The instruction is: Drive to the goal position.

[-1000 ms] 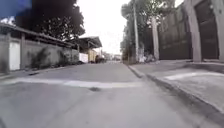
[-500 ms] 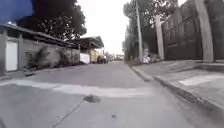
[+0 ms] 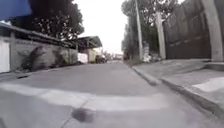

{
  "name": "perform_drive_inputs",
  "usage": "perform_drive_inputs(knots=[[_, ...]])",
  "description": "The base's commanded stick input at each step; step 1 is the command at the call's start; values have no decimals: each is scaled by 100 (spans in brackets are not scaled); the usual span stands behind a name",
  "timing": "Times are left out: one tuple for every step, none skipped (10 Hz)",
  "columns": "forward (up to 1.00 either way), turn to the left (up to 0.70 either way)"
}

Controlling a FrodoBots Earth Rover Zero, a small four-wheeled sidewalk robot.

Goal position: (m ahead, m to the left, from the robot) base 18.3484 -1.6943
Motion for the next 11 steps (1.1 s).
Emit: perform_drive_inputs(knots=[[100,4],[100,4],[100,4],[100,4],[100,4],[100,4],[100,4],[100,4],[100,4],[100,4],[100,4]])
